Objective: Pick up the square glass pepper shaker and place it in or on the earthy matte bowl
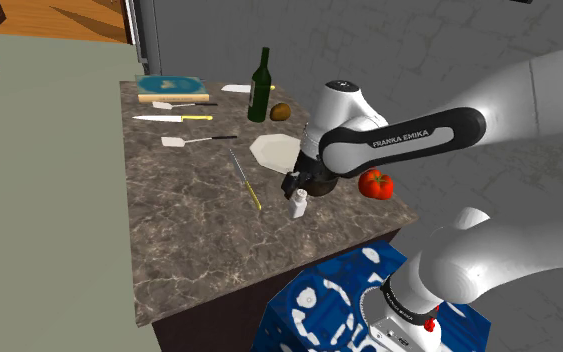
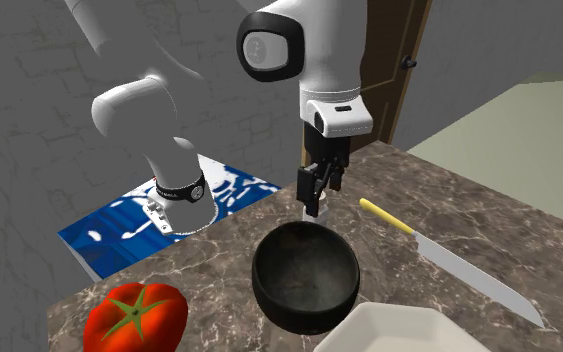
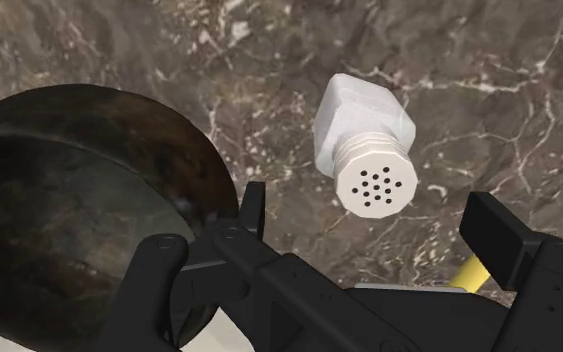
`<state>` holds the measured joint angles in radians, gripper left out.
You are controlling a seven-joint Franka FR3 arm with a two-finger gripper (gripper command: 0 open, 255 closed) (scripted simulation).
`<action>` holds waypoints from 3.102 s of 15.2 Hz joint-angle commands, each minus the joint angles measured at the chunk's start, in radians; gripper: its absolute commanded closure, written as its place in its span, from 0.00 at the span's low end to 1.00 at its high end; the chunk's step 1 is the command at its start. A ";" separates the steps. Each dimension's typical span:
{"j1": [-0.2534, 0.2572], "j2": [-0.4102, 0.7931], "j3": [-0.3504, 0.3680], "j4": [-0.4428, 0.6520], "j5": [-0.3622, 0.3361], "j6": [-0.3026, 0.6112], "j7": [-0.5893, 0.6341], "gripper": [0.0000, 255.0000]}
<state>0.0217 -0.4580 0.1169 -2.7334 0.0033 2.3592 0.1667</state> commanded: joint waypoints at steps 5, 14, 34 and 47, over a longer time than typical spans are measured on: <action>-0.006 0.061 0.004 -0.026 -0.007 0.088 0.006 0.00; -0.006 0.061 0.004 -0.026 -0.007 0.087 0.006 1.00; 0.002 -0.062 -0.009 0.071 0.004 -0.132 -0.011 1.00; 0.003 -0.127 -0.018 0.203 0.005 -0.329 -0.020 1.00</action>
<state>0.0243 -0.5767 0.0997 -2.5392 0.0078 2.0479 0.1476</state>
